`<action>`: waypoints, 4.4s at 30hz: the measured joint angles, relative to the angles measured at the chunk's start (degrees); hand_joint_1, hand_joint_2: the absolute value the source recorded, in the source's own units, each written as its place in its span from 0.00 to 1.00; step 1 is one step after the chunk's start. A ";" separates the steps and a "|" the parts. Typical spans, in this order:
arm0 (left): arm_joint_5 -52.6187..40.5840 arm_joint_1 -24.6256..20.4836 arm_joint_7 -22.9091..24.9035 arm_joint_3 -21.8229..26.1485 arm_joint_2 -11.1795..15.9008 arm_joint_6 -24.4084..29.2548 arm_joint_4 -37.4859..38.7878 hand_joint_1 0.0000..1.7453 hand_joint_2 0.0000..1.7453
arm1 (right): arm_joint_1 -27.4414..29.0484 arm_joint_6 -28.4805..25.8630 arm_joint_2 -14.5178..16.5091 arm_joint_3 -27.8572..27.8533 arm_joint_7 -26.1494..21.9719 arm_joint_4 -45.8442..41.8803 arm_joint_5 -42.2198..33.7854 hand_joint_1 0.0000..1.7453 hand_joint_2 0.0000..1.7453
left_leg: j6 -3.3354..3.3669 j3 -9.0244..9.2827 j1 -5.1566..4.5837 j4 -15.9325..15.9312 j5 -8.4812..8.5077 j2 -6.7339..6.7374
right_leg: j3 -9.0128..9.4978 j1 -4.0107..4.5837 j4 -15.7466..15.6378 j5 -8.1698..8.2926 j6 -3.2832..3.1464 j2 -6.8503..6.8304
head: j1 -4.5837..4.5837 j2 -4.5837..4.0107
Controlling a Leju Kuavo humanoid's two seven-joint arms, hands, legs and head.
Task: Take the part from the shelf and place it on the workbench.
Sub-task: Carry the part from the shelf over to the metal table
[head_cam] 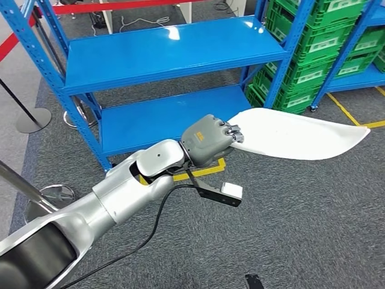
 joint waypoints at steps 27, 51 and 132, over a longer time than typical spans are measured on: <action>0.11 0.17 -0.09 -0.54 1.11 0.05 -0.11 1.00 1.00 | -0.19 -0.33 -0.03 -0.44 0.09 0.00 0.47 0.00 1.00 | -0.54 0.08 0.65 0.73 -0.72 -2.54 | -7.51 -0.61 8.96 -2.59 0.17 2.05 | 0.71 0.00; 0.07 0.19 -0.10 -0.51 2.45 0.40 -0.48 1.00 1.00 | -0.35 -0.51 -0.06 -0.50 0.21 0.00 1.55 0.00 1.00 | -2.20 0.04 1.40 1.56 -1.75 -7.95 | -1.41 -1.22 -6.91 5.90 -0.66 9.84 | 0.12 0.00; 0.38 -0.15 -0.24 -0.50 2.88 -0.87 -0.37 1.00 1.00 | -0.45 -1.21 -0.14 -0.50 0.27 -0.02 2.24 0.00 1.00 | -2.93 -4.86 0.48 11.76 -7.21 -2.78 | 0.97 0.07 -6.51 3.82 -3.42 2.33 | 0.61 0.00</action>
